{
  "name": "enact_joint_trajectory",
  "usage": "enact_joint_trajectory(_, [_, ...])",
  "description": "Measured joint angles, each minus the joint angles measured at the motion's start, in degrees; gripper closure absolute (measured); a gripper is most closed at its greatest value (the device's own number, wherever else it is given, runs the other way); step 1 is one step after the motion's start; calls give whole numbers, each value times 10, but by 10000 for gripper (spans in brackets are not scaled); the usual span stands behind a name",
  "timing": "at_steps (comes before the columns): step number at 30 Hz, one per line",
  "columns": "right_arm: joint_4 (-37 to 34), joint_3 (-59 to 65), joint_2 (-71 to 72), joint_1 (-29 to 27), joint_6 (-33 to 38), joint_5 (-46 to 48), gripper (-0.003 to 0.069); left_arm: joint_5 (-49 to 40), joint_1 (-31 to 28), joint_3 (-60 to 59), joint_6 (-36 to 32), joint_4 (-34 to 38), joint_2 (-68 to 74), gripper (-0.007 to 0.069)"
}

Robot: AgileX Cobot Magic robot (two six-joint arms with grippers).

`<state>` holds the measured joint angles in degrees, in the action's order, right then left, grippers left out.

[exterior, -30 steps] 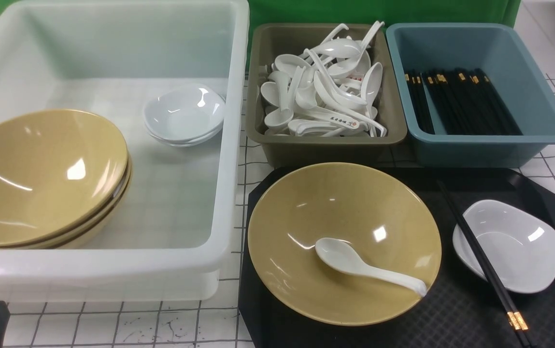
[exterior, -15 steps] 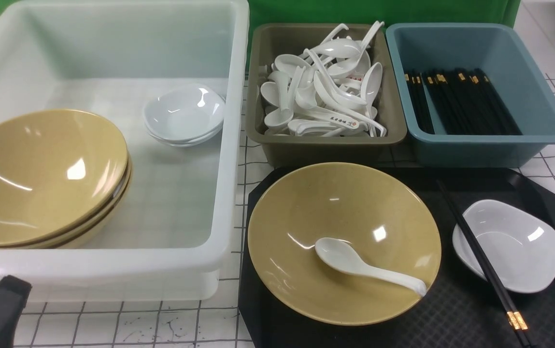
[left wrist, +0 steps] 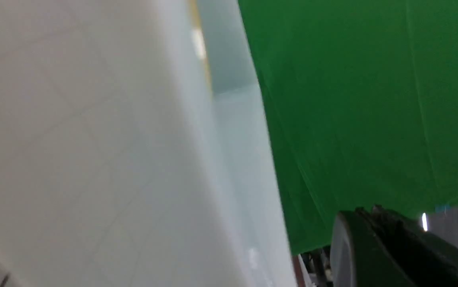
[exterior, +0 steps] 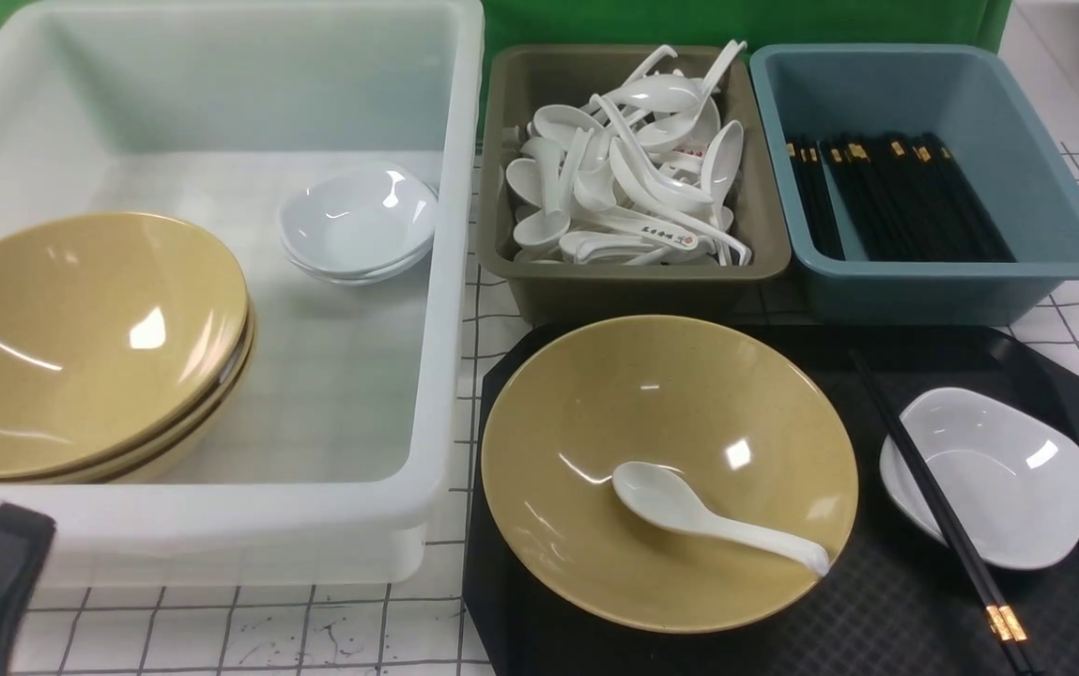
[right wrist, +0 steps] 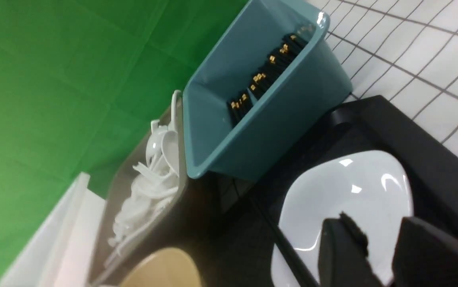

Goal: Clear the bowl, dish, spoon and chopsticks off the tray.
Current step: Use the right arm to grab the chopsticks

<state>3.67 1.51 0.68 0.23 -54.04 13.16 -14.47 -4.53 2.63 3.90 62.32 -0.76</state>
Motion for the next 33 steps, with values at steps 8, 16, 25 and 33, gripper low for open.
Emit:
enact_joint_trajectory(8, [0,-228,-129,111,286,160,589,-136,0,253,-156,-218,145,638])
enact_joint_trajectory(16, [1,-460,-414,155,540,408,623,-428,2,486,-174,-409,412,638])
enact_joint_trajectory(25, [2,-518,-651,155,586,470,592,-516,200,634,-209,-458,613,638])
enact_joint_trajectory(33, [2,-542,-797,155,568,403,340,-509,408,720,-203,-513,753,638])
